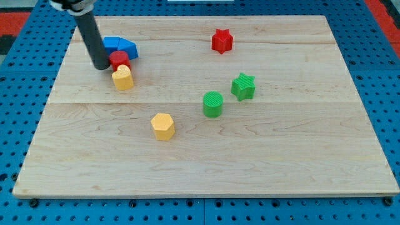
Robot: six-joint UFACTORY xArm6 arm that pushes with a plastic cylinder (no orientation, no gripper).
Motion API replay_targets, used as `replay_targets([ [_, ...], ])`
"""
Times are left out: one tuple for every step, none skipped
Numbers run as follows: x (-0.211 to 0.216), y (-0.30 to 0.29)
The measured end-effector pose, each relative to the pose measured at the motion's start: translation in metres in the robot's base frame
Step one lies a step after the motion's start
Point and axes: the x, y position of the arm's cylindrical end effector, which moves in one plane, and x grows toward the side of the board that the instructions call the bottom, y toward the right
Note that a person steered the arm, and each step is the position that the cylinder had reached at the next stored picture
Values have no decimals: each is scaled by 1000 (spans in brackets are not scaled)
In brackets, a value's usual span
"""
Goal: Separate the red circle and heart
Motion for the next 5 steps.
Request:
replay_targets([
  [-7, 32],
  [-7, 45],
  [-6, 55],
  [16, 64],
  [48, 75],
])
